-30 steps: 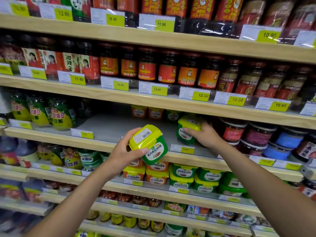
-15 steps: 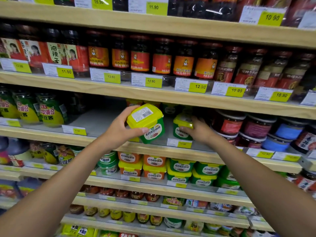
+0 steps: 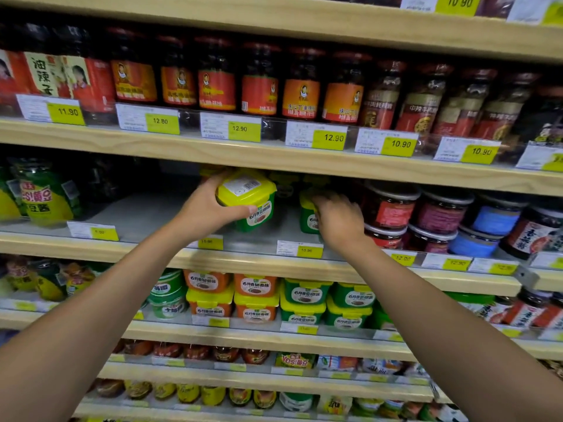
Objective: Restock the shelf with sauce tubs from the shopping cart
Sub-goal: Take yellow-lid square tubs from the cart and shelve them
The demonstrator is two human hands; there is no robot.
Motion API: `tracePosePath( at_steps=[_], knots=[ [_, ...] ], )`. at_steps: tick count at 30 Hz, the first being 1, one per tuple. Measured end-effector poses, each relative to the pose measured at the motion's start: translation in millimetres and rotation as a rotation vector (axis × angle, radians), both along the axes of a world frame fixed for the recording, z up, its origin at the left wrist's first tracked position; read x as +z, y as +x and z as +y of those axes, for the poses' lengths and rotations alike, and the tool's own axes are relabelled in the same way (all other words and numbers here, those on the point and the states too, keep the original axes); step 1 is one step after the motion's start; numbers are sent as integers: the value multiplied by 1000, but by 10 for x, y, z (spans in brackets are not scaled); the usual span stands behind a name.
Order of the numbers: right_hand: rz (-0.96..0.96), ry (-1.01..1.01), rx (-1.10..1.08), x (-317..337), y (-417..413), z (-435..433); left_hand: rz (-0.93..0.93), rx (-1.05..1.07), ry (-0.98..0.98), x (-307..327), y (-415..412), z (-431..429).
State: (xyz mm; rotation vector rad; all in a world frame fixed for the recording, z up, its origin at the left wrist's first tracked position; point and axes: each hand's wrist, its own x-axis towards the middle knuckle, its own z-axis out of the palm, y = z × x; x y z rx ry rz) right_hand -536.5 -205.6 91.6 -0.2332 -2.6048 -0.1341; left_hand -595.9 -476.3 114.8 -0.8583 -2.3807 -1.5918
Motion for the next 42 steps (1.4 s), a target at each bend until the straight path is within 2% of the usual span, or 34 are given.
tracePosePath(
  at_steps=[5, 11, 21, 24, 27, 31, 35, 37, 40, 42],
  knots=[
    [2, -64, -24, -33, -175, 70, 4, 14, -11, -112, -207, 94],
    [-42, -56, -164, -6, -348, 28, 6, -6, -54, -200, -334, 167],
    [-49, -25, -128, 3, -533, 101, -71, -94, -121, -197, -450, 240],
    [-43, -74, -126, -35, -569, 126, -92, -111, -159, -187, -508, 273],
    [30, -116, -58, -63, -596, 141, -82, -132, -236, -173, -555, 311],
    [128, -143, 189, -60, -498, 28, -183, -214, -335, -170, -642, 385],
    [62, -349, 239, -42, -387, -56, -227, -253, -348, -168, -727, 452],
    [14, -470, 252, -33, -356, -77, -179, -245, -436, -144, -755, 492],
    [-18, -610, 266, -31, -309, -106, -71, -133, -569, -144, -747, 533],
    [-15, -684, 259, -59, -301, -123, -51, -58, -554, -178, -717, 554]
  ],
)
